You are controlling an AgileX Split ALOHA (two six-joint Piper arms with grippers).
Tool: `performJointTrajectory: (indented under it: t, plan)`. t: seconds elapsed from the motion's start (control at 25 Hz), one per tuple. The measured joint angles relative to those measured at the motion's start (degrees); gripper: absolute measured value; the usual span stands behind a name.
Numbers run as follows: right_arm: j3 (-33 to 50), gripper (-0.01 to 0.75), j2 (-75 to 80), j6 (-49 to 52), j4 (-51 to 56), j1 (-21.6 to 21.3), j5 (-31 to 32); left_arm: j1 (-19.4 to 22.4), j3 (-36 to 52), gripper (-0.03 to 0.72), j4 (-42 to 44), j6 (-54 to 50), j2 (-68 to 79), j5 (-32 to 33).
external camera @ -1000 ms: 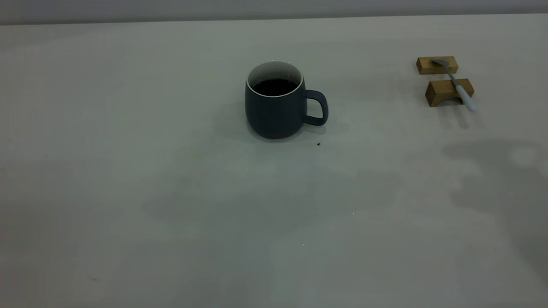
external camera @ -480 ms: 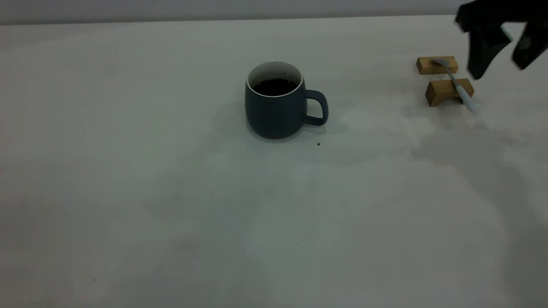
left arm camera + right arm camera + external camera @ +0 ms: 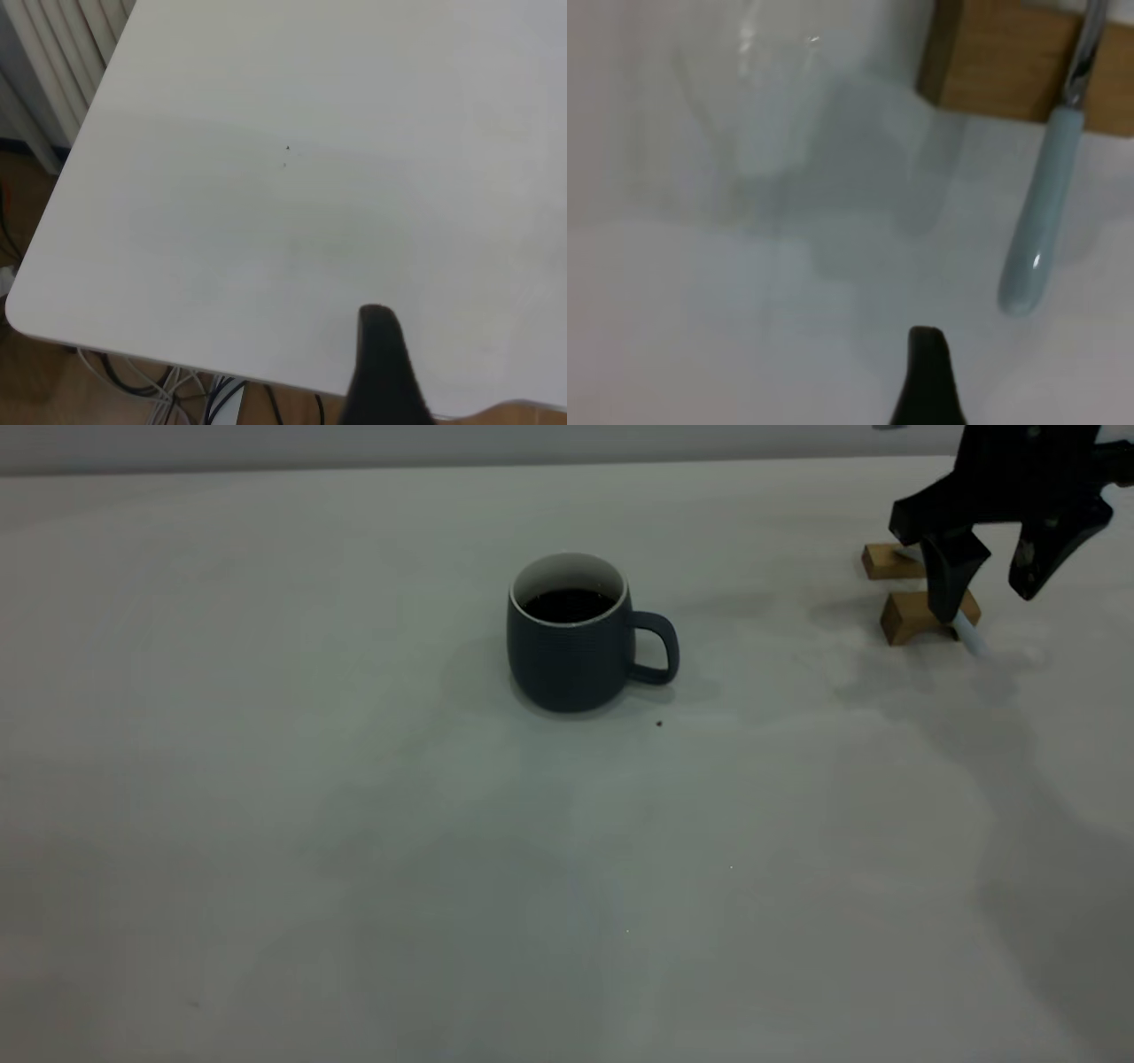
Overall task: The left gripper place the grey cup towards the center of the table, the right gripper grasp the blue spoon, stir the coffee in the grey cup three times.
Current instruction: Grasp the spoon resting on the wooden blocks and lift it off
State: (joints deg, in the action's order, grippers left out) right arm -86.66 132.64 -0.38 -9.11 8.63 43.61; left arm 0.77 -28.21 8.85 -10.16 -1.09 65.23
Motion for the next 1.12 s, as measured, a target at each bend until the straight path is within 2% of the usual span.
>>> performJointTrajectory:
  t: [0.32, 0.76, 1.12]
  plan:
    - [-5.5, 0.623, 5.2, 0.4, -1.6, 0.0, 2.5, 0.0, 0.0, 0.585, 0.0, 0.0, 0.0, 0.0]
    - [-5.9, 0.623, 7.9, 0.7, -2.3, -0.2, 1.6, 0.0, 0.0, 0.585, 0.0, 0.0, 0.0, 0.0]
    - [-5.9, 0.608, 8.5, 0.7, -2.2, -2.2, 0.4, 0.0, 0.0, 0.585, 0.0, 0.0, 0.0, 0.0]
